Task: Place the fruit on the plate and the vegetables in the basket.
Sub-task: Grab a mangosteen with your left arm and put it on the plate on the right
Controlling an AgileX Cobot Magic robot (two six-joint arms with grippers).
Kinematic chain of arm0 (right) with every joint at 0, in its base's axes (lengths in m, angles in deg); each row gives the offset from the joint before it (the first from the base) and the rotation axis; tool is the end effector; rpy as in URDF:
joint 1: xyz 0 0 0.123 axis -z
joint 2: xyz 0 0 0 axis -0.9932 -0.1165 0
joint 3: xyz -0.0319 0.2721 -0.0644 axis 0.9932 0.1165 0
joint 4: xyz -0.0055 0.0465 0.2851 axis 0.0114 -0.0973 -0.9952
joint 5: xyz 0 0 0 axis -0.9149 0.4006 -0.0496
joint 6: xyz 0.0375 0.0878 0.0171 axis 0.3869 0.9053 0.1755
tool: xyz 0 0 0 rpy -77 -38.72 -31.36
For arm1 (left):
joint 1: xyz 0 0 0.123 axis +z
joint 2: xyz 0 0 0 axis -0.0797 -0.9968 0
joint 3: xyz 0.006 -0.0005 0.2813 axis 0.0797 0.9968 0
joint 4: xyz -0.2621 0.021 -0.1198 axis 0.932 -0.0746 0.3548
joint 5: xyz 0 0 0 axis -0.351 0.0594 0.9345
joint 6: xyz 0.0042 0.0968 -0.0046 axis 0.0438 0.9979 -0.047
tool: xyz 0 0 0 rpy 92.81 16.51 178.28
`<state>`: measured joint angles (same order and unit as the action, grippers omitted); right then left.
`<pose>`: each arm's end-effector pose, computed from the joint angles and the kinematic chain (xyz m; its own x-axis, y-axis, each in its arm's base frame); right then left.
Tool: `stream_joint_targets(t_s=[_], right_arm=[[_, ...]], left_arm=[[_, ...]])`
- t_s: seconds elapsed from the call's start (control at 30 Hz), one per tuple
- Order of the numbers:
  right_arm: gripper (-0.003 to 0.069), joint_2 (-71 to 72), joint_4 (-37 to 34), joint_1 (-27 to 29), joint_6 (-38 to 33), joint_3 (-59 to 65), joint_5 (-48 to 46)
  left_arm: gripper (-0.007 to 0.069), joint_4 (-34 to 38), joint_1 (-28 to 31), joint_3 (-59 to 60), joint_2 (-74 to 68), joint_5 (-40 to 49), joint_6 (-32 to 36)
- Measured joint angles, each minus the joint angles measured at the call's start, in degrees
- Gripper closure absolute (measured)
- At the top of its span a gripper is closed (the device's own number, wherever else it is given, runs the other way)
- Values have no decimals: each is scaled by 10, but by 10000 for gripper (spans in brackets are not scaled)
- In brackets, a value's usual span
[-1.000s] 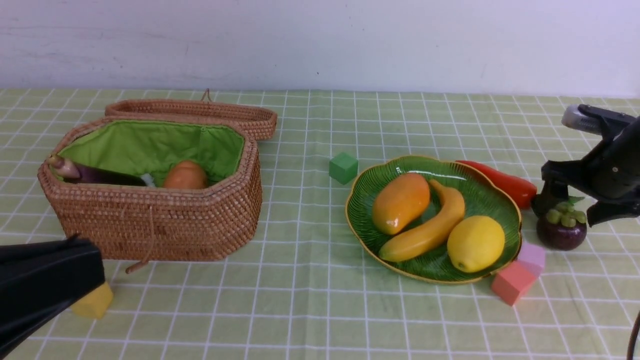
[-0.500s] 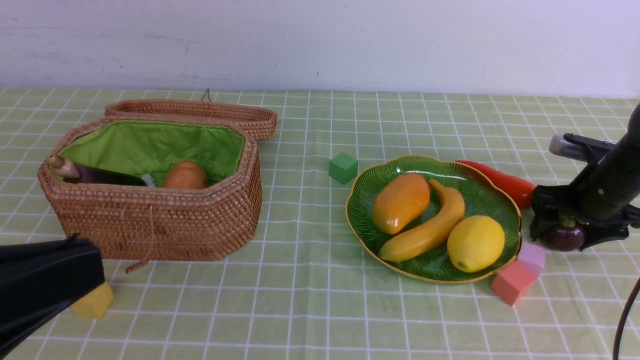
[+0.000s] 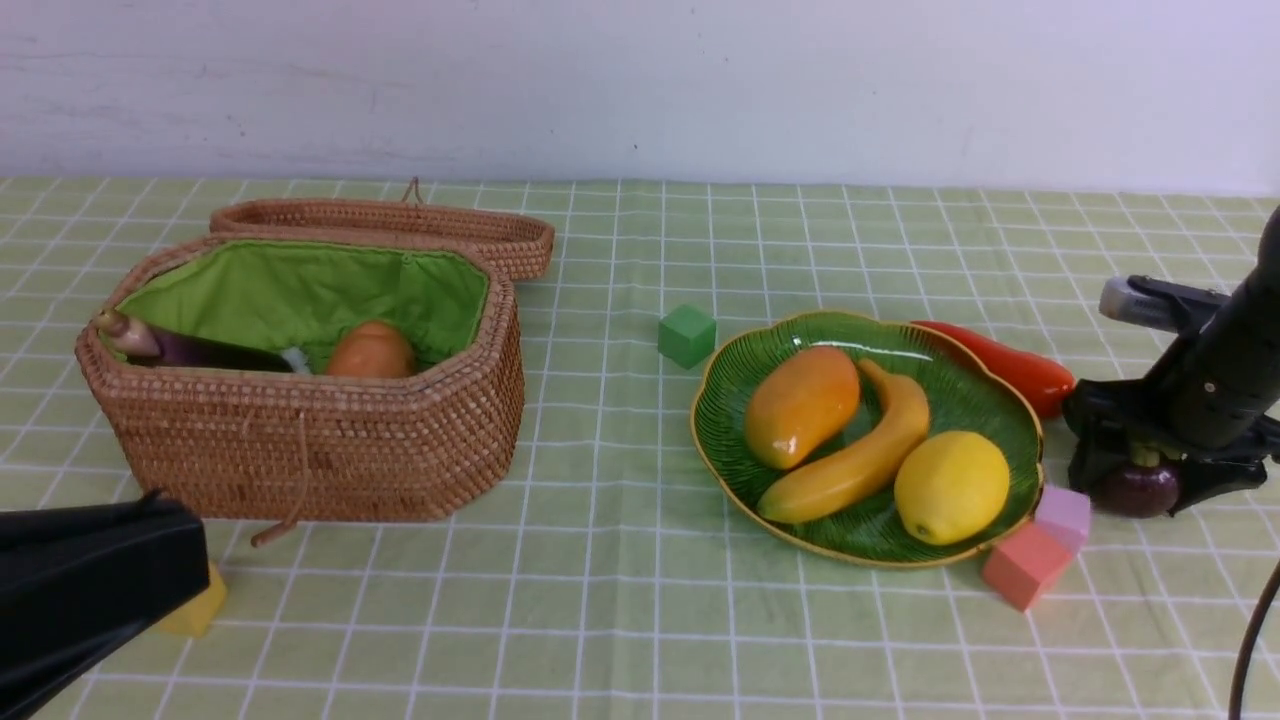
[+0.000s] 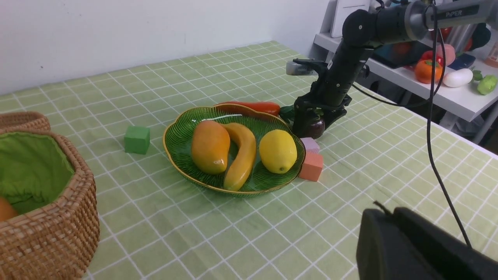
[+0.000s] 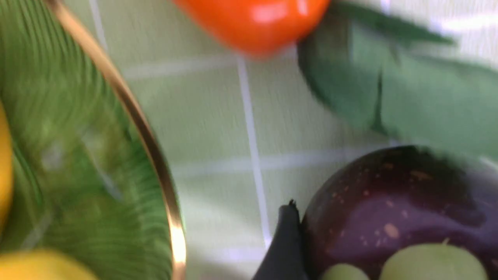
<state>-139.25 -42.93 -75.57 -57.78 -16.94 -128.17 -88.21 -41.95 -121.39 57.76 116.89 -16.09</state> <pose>0.4475 -0.0439 0.1440 -0.9661 0.1870 -0.1781 0.1549 0.9714 0.1801 0.0864 -0.0911 0.3774 -0.2651 -0.0210 -0.9640 0.6856 0.6989 -0.2037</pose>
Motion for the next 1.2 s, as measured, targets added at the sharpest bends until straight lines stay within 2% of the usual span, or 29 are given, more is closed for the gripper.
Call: stream_joint_targets(t_s=[0.27,0.43,0.63,0.83,0.93,1.0,1.2], right_arm=[[67,121,-1,-22,26,1,-66],[67,169,-15,-107,17,1,-18],[67,134,-16,-162,15,1,66],[57,100,-20,-166,15,1,121],[-6,96,-18,-165,15,1,126],[-22,96,-18,-165,15,1,127],[-14,98,-17,-165,15,1,108]], left_arm=[[603,0,0,0,0,-6,0],[603,0,0,0,0,-65,0],[603,0,0,0,0,-102,0],[603,0,0,0,0,-99,0],[603,0,0,0,0,-90,0],[603,0,0,0,0,-88,0],[603,0,0,0,0,-85,0]])
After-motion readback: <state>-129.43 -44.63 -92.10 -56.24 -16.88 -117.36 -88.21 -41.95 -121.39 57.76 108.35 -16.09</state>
